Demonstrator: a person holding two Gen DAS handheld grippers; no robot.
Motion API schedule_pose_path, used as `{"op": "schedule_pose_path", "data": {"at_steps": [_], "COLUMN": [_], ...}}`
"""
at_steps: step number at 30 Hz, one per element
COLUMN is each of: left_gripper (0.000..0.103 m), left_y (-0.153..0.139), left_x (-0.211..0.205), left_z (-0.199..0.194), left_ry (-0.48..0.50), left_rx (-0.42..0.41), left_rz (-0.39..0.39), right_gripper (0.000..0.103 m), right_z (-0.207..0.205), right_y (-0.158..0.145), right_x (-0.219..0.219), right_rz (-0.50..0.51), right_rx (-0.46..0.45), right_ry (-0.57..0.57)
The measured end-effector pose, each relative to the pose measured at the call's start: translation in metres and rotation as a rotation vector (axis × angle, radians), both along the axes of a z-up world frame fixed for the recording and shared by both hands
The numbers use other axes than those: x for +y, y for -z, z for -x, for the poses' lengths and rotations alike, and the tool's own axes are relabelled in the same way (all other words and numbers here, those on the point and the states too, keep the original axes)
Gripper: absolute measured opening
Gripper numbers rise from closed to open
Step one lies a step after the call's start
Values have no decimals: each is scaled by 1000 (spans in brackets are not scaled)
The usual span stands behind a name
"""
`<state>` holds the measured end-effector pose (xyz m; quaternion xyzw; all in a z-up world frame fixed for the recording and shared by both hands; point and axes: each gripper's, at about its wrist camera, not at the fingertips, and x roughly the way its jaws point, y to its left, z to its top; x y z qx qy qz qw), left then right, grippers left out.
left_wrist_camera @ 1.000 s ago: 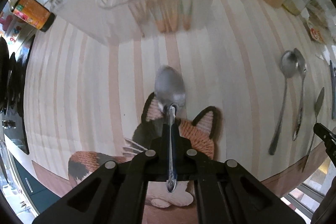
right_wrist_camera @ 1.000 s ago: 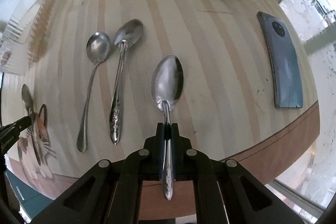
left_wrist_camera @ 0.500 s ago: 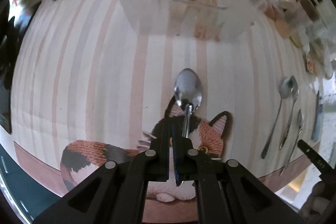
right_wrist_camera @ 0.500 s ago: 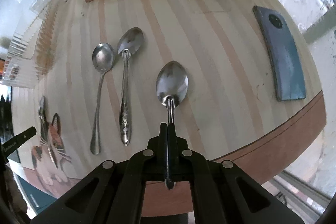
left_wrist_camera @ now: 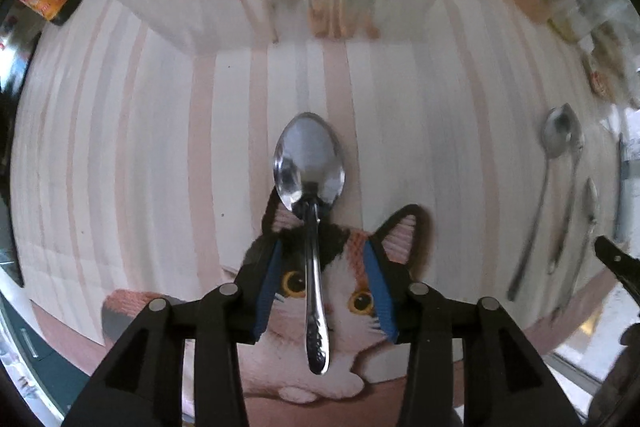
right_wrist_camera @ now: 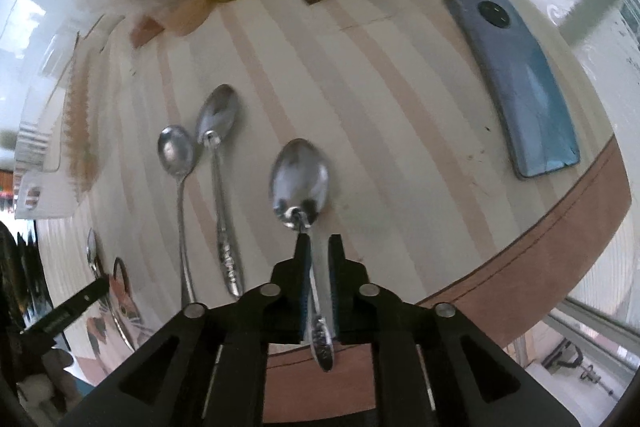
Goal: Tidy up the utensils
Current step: 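Lift both spoons and carry them over the clear basket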
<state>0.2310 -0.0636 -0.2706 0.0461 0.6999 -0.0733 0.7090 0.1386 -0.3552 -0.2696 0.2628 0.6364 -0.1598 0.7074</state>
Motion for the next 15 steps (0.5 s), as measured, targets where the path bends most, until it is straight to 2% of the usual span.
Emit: {"op": "schedule_pose_path", "data": {"at_steps": [1, 3, 5, 6, 7, 9, 10, 12, 13, 15], "left_gripper": [31, 12, 4, 4, 4, 4, 4, 4, 4, 4], "left_y": [0, -2, -3, -4, -5, -8, -8, -10, -7, -2], "left_x": [-4, -12, -21, -23, -22, -22, -27, -29, -28, -30], "left_z": [-1, -1, -3, -3, -1, 0, -9, -10, -7, -8], "left_ry": [7, 18, 14, 14, 14, 22, 24, 26, 25, 24], "left_rx": [-9, -27, -26, -23, -23, -28, -30, -34, -36, -38], "left_rz": [-12, -20, -25, -26, -28, -37, -40, -45, -45, -47], "right_gripper": [15, 17, 23, 26, 34, 36, 35, 26, 16, 7], "right_z": [1, 2, -1, -3, -4, -9, -11, -17, -18, -20], "right_y": [1, 3, 5, 7, 9, 15, 15, 11, 10, 8], "right_x": [-2, -3, -1, 1, 4, 11, 15, 22, 24, 26], "right_rz": [-10, -15, -28, -34, -37, -13, 4, 76, 106, 146], "right_rx": [3, 7, 3, 1, 3, 10, 19, 33, 43, 50], "right_ry": [0, -3, -17, -26, -38, -69, -87, -112, -118, -123]}}
